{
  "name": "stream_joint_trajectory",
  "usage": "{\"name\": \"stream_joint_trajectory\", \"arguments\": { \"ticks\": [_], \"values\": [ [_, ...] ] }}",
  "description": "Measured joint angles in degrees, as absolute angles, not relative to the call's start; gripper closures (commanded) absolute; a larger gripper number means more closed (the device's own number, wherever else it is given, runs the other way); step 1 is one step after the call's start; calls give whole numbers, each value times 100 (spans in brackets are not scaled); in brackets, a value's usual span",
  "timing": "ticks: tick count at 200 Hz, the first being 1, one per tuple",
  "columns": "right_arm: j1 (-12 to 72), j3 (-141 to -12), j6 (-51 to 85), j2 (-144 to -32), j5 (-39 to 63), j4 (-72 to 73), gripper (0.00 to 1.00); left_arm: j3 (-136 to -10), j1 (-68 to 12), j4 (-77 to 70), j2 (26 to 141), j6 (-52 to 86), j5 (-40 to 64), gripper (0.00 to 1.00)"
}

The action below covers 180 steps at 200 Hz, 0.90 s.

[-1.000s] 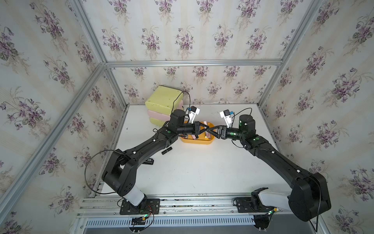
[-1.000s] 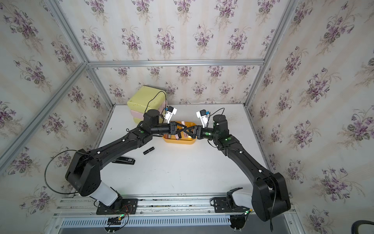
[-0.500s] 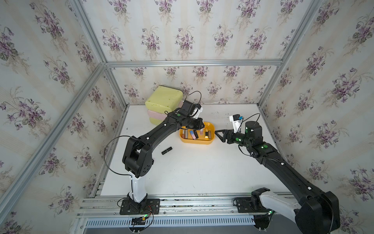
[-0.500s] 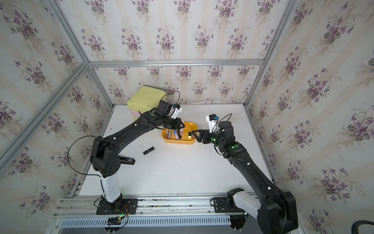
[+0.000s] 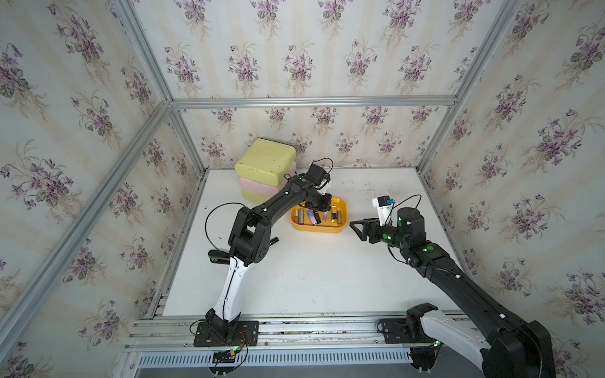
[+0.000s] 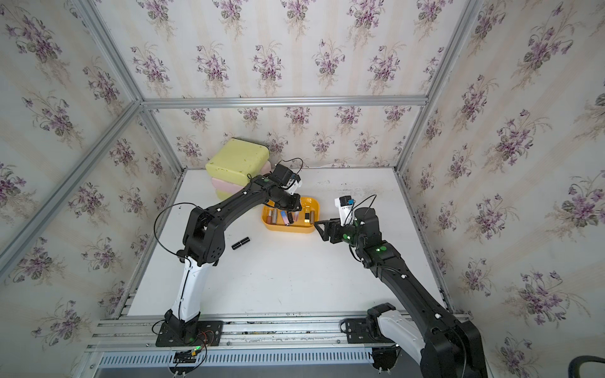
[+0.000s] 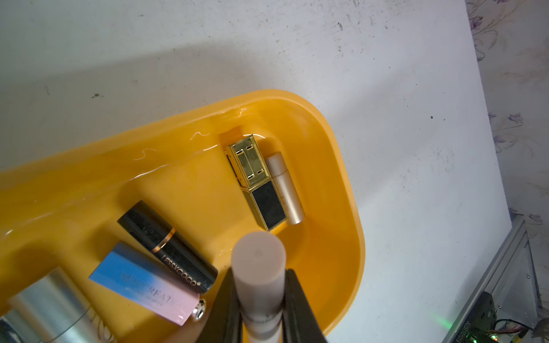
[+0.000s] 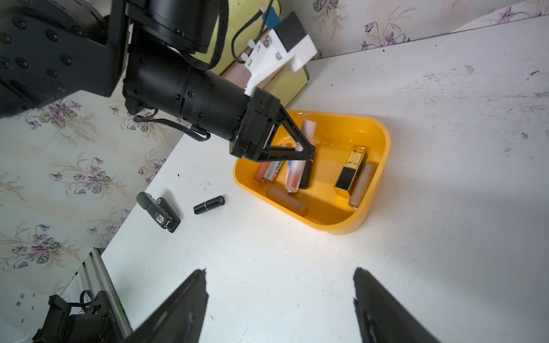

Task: Put the lipstick into the storage box
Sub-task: Place the lipstick in the storage box.

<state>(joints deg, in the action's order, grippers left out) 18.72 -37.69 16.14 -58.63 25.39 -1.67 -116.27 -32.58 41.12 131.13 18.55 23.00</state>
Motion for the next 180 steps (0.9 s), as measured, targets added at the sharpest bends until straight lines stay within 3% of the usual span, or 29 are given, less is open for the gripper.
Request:
{"name": "stream_joint_trajectory", "arguments": {
  "ticks": [71,124,180],
  "values": [
    [1870,-4010,1632,-6217,2869,-451,15,-11671,-3098,3933,13548,2156,2587,90],
    [1870,-4010,1634,-6213,2982,-451,15,-11987,-3079,3835,13948,2418,2864,82],
    [1874,-4010,1651,-6182,3044,-456,15,-12162,-3050,3701,14239,2641,3074,60]
  ]
}}
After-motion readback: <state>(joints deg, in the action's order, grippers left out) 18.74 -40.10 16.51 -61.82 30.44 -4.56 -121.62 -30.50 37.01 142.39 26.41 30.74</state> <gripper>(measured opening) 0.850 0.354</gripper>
